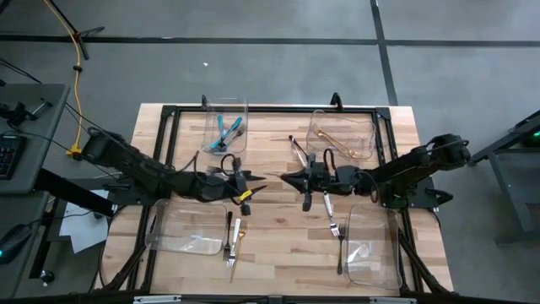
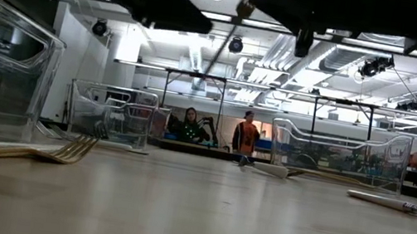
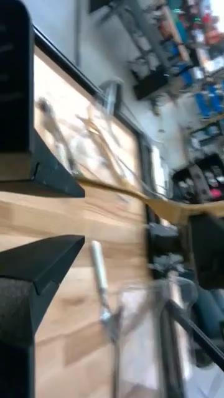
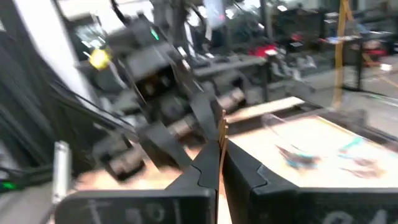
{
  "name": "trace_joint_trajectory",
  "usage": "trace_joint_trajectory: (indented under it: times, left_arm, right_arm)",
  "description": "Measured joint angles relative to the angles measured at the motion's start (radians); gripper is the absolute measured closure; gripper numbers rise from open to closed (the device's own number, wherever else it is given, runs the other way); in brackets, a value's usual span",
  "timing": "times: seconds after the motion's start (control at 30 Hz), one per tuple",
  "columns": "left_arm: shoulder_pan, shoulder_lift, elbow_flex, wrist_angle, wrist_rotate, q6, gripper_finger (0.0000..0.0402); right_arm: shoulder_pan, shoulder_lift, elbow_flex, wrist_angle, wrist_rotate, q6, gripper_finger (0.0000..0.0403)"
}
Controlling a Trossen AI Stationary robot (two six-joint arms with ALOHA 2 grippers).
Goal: Sort silverware by color (type)
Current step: Put the gold fork into the top right transparent bin
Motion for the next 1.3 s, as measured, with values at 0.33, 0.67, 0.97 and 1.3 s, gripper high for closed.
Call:
trace_joint_trajectory:
  times: [0.33,0.67,0.97,1.3]
  left_arm:
    - [-0.043,-0.265,-0.056,-0.217,-0.041,-0.076,0.0275]
    - [-0.067,-0.459,-0.312,0.134,-0.091,0.003,0.0275]
    - [-0.066,-0.472,-0.312,0.114,-0.094,-0.004,0.0275]
    - [-0.066,-0.471,-0.312,0.123,-0.095,-0.015,0.0275]
  right_arm:
    - [0.089,-0.169,0.0,-0.311,0.329,-0.055,0.0402]
    - [0.15,-0.206,0.0,-0.363,0.433,-0.073,0.0402]
    - [0.142,-0.206,0.0,-0.363,0.434,-0.052,0.0402]
    - [0.142,-0.206,0.0,-0.304,0.501,-0.055,0.0402]
